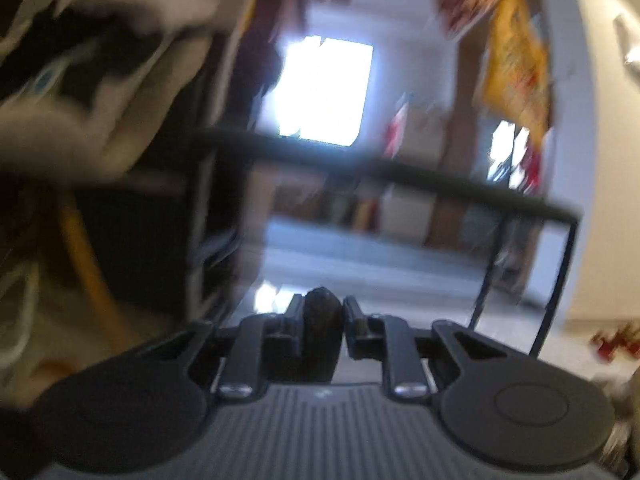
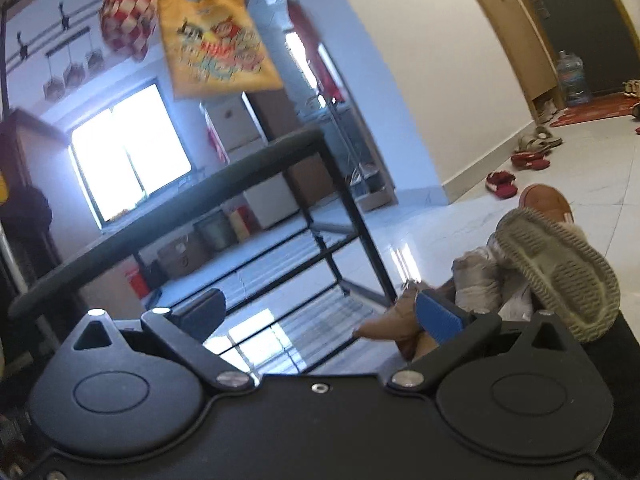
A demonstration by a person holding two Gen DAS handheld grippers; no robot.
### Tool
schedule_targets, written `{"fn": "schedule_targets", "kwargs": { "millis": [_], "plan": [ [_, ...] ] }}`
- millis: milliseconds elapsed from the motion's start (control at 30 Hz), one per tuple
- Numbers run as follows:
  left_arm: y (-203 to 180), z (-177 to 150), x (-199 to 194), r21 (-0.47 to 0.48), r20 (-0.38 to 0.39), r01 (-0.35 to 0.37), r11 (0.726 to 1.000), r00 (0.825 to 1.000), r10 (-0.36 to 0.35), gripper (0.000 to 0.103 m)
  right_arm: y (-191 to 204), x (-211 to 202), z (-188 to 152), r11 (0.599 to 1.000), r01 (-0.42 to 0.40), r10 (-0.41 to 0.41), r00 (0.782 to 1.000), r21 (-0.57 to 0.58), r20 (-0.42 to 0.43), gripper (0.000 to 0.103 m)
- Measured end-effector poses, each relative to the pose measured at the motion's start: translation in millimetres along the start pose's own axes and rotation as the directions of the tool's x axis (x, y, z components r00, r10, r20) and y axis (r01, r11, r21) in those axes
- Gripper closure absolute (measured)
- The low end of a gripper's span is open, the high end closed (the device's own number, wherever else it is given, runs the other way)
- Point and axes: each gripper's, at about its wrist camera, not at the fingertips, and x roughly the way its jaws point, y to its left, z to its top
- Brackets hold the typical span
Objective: Organize scattered shoes
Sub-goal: 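Carry the black sandal to the rack and lower it beside the black slide, then grasp the dark grey slide near the rack with the right tool and lift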
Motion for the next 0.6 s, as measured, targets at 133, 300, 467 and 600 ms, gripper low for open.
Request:
{"fn": "schedule_targets", "kwargs": {
  "millis": [133, 300, 467, 600],
  "plan": [
    [38.4, -49.5, 21.3, -0.122, -0.377, -0.096, 0.988, 0.925, 0.043, 0.072, 5.4, 13.8, -9.9, 1.0, 0.026, -0.027, 0.996, -0.01, -0.086, 0.0],
    [73.4, -51.0, 31.4, -0.21, -0.457, -0.268, 0.94, 0.877, 0.148, 0.053, 25.3, 45.0, -33.2, 0.995, -0.082, 0.056, 0.939, -0.062, -0.339, 0.0],
    [69.9, -4.9, 10.0, -0.104, -0.241, -0.227, 0.968, 0.95, 0.197, 0.011, 61.6, 77.9, -78.8, 0.936, -0.341, 0.205, 0.728, -0.087, -0.654, 0.0],
    [65.6, 16.5, -3.7, 0.033, -0.166, -0.225, 0.974, 0.959, 0.228, 0.005, 103.9, 102.3, -134.9, 0.867, -0.497, 0.241, 0.488, -0.04, -0.839, 0.0]
  ]
}}
